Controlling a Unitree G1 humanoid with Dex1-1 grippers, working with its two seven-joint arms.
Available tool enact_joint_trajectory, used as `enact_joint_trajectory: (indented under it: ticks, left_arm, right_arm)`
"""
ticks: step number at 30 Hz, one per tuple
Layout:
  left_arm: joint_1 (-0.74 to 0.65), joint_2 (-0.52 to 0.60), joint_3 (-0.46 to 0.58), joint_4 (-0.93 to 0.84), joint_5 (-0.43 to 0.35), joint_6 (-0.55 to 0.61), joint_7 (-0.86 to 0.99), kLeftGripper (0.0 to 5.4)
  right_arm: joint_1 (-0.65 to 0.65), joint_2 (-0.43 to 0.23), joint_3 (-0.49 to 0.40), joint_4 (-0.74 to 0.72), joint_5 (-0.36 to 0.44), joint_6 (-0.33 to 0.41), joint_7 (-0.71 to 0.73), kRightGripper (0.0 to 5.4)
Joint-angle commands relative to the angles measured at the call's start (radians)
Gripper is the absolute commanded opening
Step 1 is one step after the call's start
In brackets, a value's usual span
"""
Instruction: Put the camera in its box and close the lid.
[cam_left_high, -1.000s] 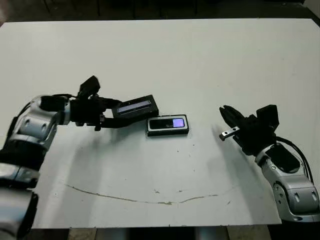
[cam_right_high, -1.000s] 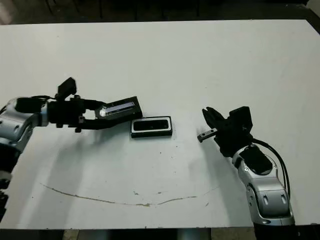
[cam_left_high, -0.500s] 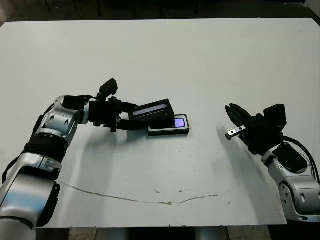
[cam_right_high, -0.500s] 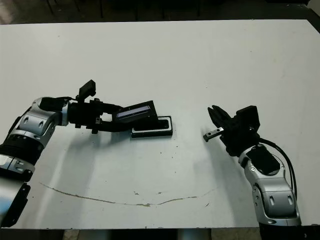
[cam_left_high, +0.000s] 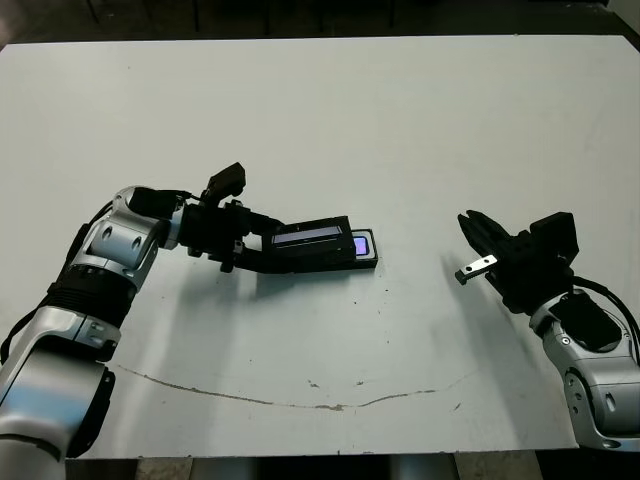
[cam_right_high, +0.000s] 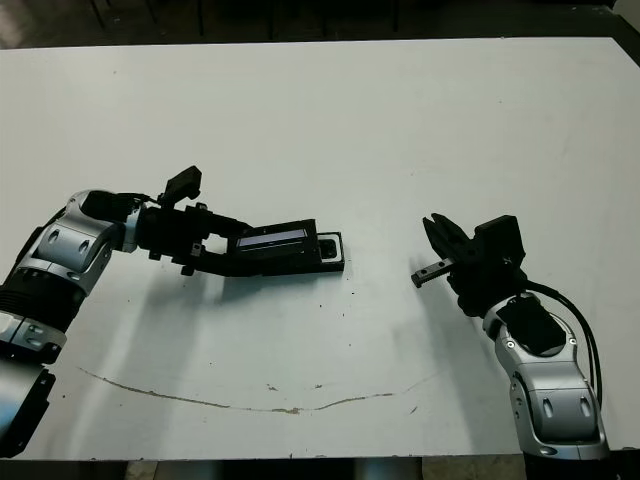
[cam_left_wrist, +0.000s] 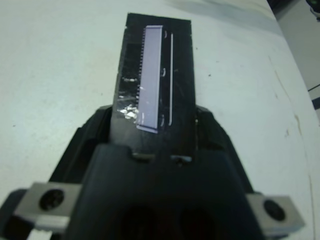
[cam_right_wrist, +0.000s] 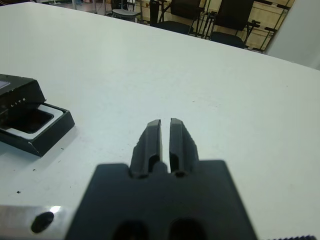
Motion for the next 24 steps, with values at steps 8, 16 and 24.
enact_joint_trajectory:
  ticks: [8, 16, 24]
  left_arm:
    - [0.057, -0.075, -0.056, 0.034, 0.071, -0.03, 0.097, 2.8]
    - [0.047, -0.132, -0.1, 0.066, 0.098, -0.045, 0.115, 2.8]
    - [-0.003, -0.16, -0.139, 0.097, 0.123, -0.003, 0.098, 2.8]
  right_arm:
    - [0.031, -0.017, -0.006, -0.03, -0.025, 0.031, -0.016, 0.0]
    - [0.03, -0.015, -0.009, -0.043, -0.013, 0.038, -0.009, 0.0]
    - [0.029, -0.016, -0.006, -0.048, -0.007, 0.045, -0.004, 0.0]
